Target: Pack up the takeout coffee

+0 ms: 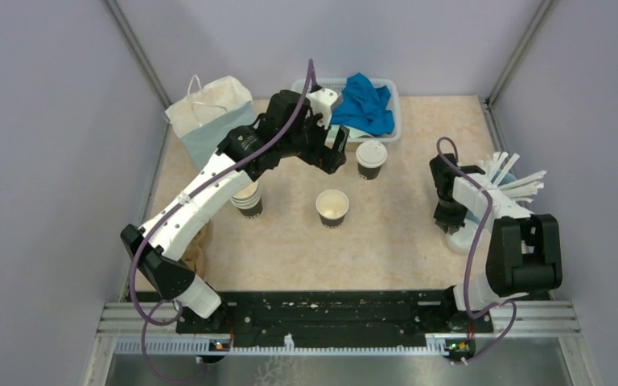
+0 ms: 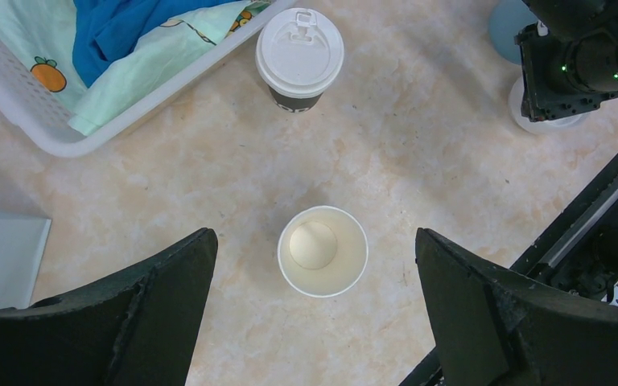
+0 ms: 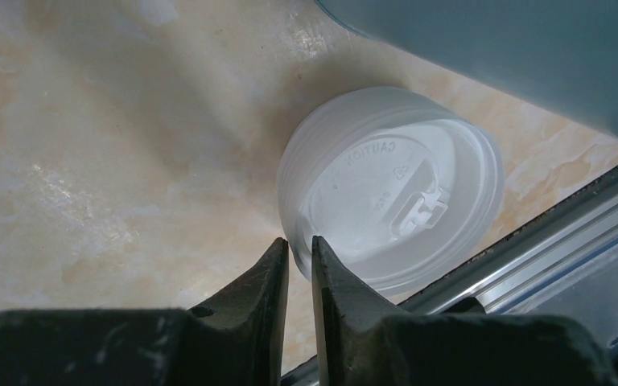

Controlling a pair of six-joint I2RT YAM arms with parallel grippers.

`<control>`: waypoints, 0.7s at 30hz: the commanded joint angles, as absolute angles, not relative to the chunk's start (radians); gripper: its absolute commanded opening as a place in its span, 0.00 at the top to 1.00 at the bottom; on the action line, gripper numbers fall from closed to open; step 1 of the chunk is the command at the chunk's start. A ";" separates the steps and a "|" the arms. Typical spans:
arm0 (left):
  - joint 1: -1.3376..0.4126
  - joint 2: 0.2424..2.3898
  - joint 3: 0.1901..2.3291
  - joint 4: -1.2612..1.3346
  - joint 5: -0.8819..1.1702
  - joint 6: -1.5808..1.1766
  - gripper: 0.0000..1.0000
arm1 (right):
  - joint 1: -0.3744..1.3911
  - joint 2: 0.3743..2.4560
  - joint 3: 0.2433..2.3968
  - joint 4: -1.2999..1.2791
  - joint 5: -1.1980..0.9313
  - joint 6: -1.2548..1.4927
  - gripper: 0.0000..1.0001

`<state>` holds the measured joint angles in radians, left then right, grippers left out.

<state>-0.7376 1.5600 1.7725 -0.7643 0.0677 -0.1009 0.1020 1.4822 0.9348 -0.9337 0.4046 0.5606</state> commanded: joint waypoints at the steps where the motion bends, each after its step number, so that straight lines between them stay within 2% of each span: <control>1: -0.734 1.552 1.773 -0.720 0.088 -0.082 0.01 | 0.085 1.462 0.950 -0.903 0.419 0.558 0.83; 21: -0.728 1.566 1.782 -0.712 0.117 -0.086 0.01 | 0.082 1.441 0.996 -0.919 0.393 0.529 0.80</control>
<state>-0.7334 1.5604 1.7725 -0.7624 0.0937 -0.0978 0.0929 1.4754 0.9463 -0.9287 0.3946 0.5426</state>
